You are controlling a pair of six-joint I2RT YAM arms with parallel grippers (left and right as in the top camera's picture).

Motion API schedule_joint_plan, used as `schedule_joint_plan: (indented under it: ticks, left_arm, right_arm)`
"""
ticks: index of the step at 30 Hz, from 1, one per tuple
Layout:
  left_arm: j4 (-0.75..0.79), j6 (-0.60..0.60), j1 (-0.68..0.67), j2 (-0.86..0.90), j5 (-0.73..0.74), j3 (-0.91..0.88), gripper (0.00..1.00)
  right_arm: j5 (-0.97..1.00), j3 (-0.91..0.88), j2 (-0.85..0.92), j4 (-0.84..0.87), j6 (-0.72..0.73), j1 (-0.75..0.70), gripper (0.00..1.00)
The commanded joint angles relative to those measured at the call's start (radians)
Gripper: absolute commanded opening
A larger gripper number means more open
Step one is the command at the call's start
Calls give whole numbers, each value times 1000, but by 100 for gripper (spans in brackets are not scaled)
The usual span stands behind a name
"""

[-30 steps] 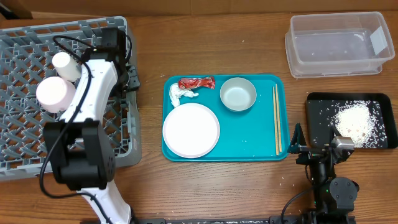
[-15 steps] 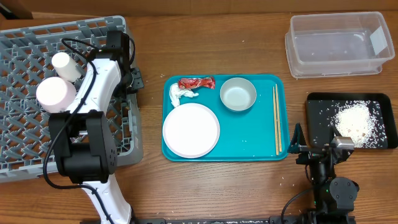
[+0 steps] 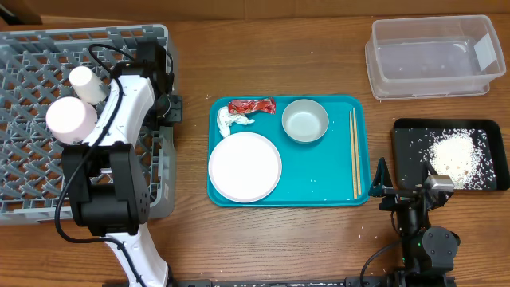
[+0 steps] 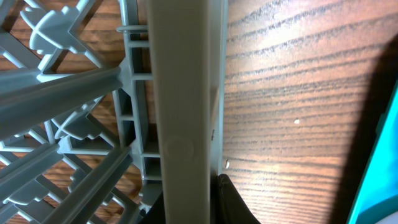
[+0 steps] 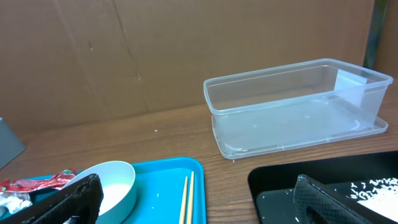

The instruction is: Sort waste into correct bins and load items into the dishwasher

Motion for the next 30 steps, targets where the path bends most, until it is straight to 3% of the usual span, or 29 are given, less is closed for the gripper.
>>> schedule_joint_plan:
  ticks: [1, 6, 18, 24, 25, 27, 28, 30]
  left_arm:
    - [-6, 138, 2, 14, 39, -8, 4]
    - [-35, 253, 2, 14, 153, -8, 4]
    - [-69, 249, 2, 14, 168, -8, 4]
    - [-81, 181, 2, 14, 169, 10, 8]
    - [-89, 173, 2, 14, 168, 23, 15]
    - [-109, 160, 2, 14, 168, 53, 49]
    - [-120, 151, 2, 14, 169, 69, 100]
    - [-151, 138, 2, 14, 169, 117, 100]
  right_arm:
    - [-4, -11, -8, 6, -7, 3, 100]
    - [-4, -11, -8, 6, -7, 3, 100]
    - [-4, -11, -8, 6, -7, 3, 100]
    - [-4, -11, -8, 6, -7, 3, 100]
    - [-4, -11, -8, 6, -7, 3, 100]
    - [-4, -11, -8, 6, -7, 3, 100]
    - [-4, -11, -8, 6, -7, 3, 100]
    - [-4, -11, -8, 6, -7, 3, 100]
